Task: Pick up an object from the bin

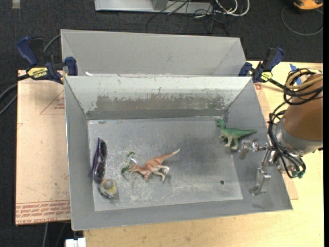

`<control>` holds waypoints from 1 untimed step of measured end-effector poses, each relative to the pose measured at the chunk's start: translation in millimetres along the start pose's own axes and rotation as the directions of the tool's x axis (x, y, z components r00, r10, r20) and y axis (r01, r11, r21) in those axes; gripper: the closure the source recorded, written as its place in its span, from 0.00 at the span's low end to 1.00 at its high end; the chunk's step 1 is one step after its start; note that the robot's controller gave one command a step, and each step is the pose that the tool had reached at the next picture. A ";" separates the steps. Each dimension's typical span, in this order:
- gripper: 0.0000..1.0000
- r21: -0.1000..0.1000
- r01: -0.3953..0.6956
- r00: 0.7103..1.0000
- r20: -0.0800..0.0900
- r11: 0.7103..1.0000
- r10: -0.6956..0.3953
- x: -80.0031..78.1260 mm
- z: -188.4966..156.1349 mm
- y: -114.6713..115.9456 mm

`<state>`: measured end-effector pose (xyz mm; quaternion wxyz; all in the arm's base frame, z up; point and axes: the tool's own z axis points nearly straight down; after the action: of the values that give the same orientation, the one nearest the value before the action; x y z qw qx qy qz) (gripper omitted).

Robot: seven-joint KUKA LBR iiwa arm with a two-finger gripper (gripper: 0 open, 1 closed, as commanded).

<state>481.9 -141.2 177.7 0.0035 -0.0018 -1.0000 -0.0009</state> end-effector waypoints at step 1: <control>0.00 0.002 0.005 1.000 0.008 1.000 -0.005 -2.0 -4.0 0.8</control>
Offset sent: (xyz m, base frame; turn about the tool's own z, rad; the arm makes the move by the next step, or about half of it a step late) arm 0.1416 -0.0026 -0.1077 -0.1120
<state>484.0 -140.4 181.7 -0.0003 0.0005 -1.0000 -0.0001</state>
